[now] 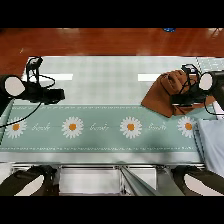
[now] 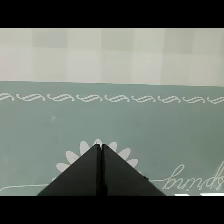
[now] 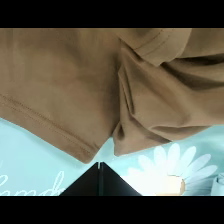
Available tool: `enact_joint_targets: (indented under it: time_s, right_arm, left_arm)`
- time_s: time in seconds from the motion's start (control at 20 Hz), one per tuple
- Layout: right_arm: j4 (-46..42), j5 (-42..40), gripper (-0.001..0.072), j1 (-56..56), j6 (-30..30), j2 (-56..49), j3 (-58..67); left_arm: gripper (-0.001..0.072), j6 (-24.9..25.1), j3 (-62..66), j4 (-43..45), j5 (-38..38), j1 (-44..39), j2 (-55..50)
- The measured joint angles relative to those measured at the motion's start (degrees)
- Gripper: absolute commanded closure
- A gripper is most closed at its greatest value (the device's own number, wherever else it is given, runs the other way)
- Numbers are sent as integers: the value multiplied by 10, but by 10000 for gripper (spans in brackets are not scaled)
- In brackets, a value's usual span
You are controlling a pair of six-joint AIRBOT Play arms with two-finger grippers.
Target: Fold the shirts.
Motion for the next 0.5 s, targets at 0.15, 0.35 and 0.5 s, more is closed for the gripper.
enact_joint_targets:
  time_s: [0.15,0.35,0.5]
  right_arm:
    - [0,0,684,0,0,0,0]
    - [0,0,684,0,0,0,0]
    - [0,0,684,0,0,0,0]
  left_arm:
    - [688,0,0,0,0,0,-1]
    - [688,0,0,0,0,0,-2]
    - [688,0,0,0,0,0,-2]
